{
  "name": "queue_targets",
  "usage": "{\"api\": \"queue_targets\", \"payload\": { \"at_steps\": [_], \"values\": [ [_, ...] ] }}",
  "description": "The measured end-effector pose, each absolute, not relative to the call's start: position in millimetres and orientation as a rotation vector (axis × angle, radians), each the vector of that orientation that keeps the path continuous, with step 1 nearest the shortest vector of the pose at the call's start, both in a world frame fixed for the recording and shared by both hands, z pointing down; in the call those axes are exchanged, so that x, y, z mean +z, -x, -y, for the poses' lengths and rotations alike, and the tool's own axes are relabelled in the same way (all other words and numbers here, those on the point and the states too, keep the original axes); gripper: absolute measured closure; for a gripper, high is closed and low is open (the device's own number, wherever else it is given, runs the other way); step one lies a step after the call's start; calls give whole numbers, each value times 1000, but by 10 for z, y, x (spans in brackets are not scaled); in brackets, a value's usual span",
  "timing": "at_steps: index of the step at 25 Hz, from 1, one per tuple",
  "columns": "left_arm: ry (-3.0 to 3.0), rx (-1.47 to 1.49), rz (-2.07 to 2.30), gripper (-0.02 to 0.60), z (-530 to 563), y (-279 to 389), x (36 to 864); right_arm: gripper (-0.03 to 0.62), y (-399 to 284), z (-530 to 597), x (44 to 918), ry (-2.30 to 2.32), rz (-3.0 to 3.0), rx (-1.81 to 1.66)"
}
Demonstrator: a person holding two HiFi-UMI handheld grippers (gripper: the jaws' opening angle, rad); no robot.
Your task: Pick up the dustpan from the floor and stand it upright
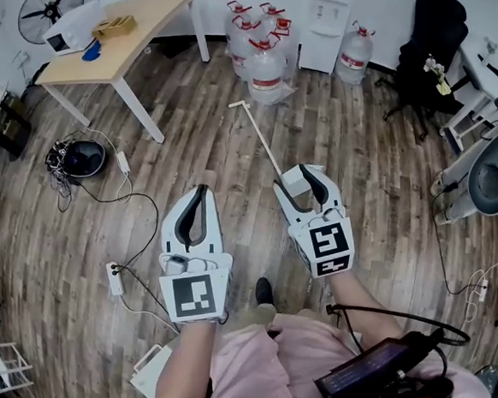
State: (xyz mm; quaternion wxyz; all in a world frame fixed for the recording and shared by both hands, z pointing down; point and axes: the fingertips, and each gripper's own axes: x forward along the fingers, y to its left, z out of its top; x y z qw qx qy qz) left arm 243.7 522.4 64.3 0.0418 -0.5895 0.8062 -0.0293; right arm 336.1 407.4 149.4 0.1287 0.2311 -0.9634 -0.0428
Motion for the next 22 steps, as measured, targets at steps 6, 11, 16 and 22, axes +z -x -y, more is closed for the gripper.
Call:
{"api": "queue_targets", "payload": {
  "at_steps": [6, 11, 16, 22],
  "values": [
    [1798, -67, -2430, 566, -5047, -2107, 512, 367, -3065, -3888, 1340, -708, 2815, -155],
    [1809, -102, -2431, 566, -4895, -1936, 567, 369, -2951, -3730, 1354, -738, 2808, -154],
    [1857, -109, -2419, 566, -4655, -1829, 685, 373, -2825, -3542, 1441, -753, 2796, -129],
    [1905, -115, -2415, 566, -4213, -1549, 831, 375, -2545, -3134, 1581, -773, 2784, -98]
  ]
}}
